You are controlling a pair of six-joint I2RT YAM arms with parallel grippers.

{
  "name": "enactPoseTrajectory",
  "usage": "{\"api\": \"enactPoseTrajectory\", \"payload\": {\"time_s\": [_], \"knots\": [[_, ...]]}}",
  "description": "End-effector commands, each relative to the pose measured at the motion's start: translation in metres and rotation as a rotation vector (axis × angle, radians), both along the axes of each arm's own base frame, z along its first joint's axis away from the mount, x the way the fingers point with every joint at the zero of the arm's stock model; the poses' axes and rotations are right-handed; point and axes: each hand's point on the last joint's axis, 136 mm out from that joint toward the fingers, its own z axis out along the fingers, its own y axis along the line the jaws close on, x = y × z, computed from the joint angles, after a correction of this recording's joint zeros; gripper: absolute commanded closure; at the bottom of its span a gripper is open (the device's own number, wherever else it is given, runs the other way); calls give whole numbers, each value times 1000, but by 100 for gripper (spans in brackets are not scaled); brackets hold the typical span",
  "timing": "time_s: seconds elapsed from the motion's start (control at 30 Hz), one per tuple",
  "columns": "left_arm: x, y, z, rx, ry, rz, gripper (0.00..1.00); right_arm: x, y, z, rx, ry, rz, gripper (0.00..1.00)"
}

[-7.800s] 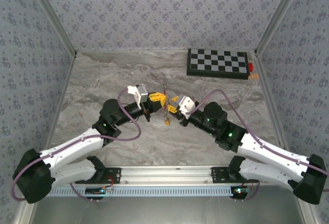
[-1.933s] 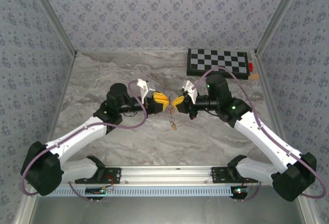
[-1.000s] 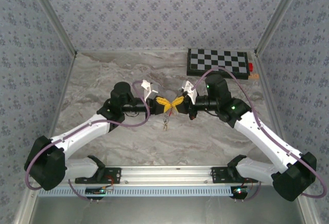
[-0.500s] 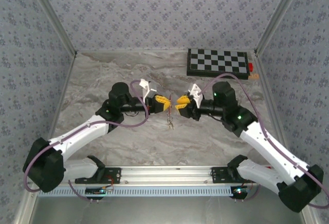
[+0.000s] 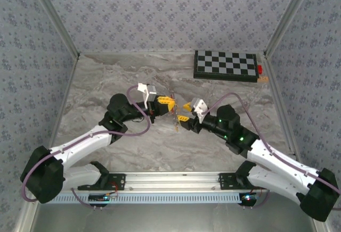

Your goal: Put the keys on the keyring

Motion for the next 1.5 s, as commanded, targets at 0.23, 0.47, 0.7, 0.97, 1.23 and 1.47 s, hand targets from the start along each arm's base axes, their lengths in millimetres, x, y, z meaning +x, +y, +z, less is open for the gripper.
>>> {"api": "enactPoseTrajectory", "payload": {"time_s": [0.23,0.47,0.7,0.97,1.23,1.47], "knots": [[-11,1,33,-89,-79,-4,100,16,0,29,55,-145,-111,53],[-13,-2,33,-87,-79,-14,100,16,6,31,54,-159,-103,58],[-15,-2,31,-83,-74,-18,100,14,10,30,48,-166,-91,84],[-15,-2,29,-73,-72,-16,100,11,-6,37,24,-197,-128,100],[-16,-6,26,-66,-67,-33,100,10,-6,47,-12,-199,-99,100],[-19,-8,27,-57,-71,-43,100,9,7,43,-42,-169,-45,100]]}}
